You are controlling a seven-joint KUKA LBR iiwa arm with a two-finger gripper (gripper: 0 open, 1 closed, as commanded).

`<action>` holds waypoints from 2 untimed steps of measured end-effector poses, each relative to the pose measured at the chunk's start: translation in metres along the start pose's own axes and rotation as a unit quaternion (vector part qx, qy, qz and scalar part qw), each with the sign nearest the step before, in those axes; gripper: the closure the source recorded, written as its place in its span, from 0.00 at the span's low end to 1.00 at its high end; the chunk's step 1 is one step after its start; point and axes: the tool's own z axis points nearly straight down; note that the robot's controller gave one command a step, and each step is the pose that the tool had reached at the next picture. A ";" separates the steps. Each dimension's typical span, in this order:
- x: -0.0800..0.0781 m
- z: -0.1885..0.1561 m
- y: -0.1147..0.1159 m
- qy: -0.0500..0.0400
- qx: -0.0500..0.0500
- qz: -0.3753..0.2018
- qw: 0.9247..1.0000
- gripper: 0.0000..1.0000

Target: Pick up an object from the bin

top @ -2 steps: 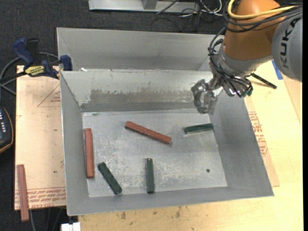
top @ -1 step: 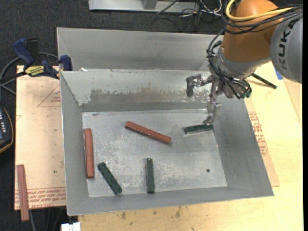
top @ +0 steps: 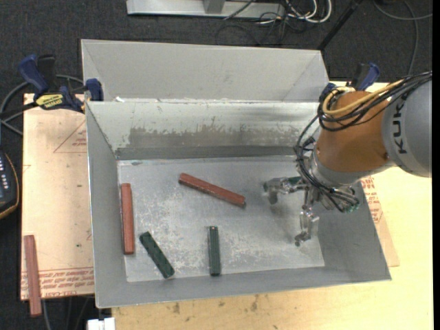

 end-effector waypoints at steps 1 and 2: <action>-0.098 -0.070 0.024 -0.012 0.004 0.041 0.999 0.00; -0.044 -0.012 0.035 -0.002 0.001 -0.086 0.996 0.00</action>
Offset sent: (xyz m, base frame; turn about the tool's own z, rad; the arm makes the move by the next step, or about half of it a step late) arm 0.0743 0.0582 0.0647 0.0881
